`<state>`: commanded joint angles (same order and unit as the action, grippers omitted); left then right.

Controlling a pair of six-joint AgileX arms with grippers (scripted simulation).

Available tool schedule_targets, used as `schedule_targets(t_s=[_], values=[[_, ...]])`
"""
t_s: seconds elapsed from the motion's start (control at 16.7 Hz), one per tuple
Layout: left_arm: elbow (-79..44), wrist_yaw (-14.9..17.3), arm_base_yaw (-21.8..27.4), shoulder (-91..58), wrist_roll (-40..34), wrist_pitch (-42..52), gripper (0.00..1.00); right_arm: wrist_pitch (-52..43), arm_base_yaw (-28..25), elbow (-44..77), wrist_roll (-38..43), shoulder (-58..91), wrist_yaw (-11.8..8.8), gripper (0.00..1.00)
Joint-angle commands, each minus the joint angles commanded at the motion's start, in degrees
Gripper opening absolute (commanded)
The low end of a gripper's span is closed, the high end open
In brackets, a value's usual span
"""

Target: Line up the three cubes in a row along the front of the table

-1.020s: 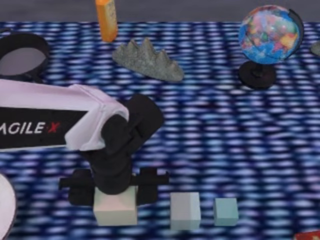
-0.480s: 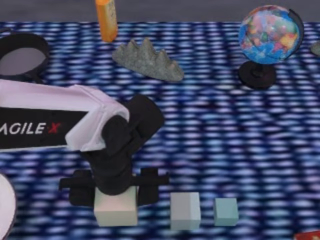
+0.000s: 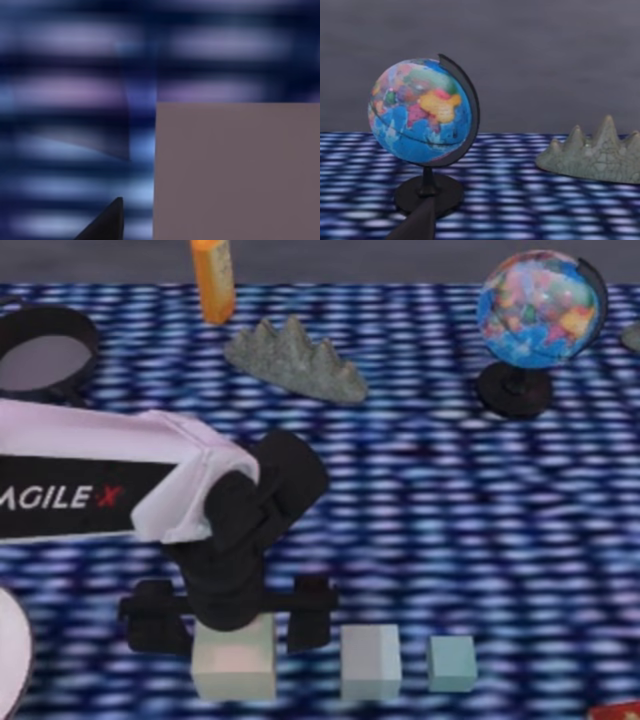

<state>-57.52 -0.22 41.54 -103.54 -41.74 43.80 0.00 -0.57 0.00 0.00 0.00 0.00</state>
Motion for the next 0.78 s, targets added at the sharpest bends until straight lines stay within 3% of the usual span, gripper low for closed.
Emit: schedule_targets(t_s=[0.36, 0.78], values=[[-0.78, -0.04, -0.07, 0.36, -0.05, 1.0, 1.0, 0.0, 0.0, 0.0, 0.0, 0.0, 0.0, 1.0], [-8.95, -0.03, -0.94, 5.85, -0.33, 15.17, 1.0, 0.0, 0.0, 0.0, 0.0, 0.0, 0.0, 1.0]])
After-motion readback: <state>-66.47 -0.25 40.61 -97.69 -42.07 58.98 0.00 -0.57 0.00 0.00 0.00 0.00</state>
